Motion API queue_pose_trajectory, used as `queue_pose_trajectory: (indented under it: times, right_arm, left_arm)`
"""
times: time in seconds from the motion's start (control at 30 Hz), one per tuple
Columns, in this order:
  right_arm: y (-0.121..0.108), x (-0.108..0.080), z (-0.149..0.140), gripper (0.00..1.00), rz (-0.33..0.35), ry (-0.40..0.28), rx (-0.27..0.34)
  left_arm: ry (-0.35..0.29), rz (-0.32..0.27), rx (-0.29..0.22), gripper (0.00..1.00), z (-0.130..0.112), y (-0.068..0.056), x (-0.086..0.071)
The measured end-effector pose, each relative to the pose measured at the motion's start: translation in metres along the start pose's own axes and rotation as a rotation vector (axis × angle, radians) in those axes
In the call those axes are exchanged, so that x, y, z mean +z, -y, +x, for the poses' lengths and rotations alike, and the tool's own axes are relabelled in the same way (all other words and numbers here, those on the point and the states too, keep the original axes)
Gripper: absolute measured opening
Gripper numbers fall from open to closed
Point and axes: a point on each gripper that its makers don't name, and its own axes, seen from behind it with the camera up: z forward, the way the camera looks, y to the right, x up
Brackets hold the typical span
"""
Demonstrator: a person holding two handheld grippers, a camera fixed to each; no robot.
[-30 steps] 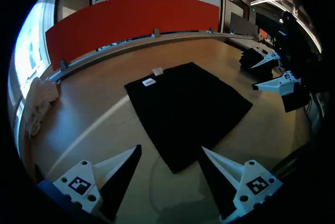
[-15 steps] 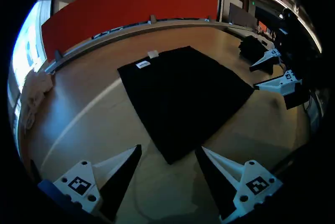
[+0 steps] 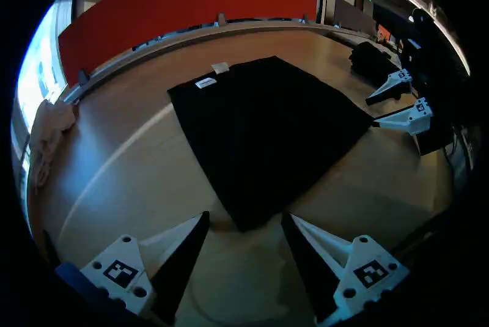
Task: Fold towel
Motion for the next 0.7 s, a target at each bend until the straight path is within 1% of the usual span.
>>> queue_pose_trajectory:
  times: [0.1,0.33,0.4,0.47,0.53,0.6,0.7]
  right_arm:
    - [0.000,0.001,-0.004,0.66,0.010,0.009,0.006]
    - [0.006,0.002,-0.007,0.53,0.038,0.019,0.011]
    - [0.009,0.002,-0.007,0.46,0.048,0.021,0.010]
    - [0.013,0.002,-0.006,0.37,0.062,0.024,0.011]
    - [0.016,0.003,-0.006,0.31,0.071,0.026,0.013]
    - [0.019,0.003,-0.006,0.25,0.077,0.028,0.017]
    - [0.020,0.003,-0.006,0.21,0.080,0.029,0.024]
  left_arm:
    - [0.002,0.003,-0.004,0.82,0.000,-0.001,0.000]
    - [0.005,0.010,-0.015,0.77,0.000,0.000,0.000]
    - [0.007,0.013,-0.017,0.76,0.000,0.000,0.001]
    - [0.008,0.013,-0.017,0.74,0.000,0.001,0.001]
    - [0.009,0.014,-0.018,0.72,0.000,0.001,0.000]
    - [0.010,0.015,-0.018,0.70,-0.001,0.001,0.000]
    - [0.013,0.017,-0.019,0.66,-0.001,0.001,0.000]
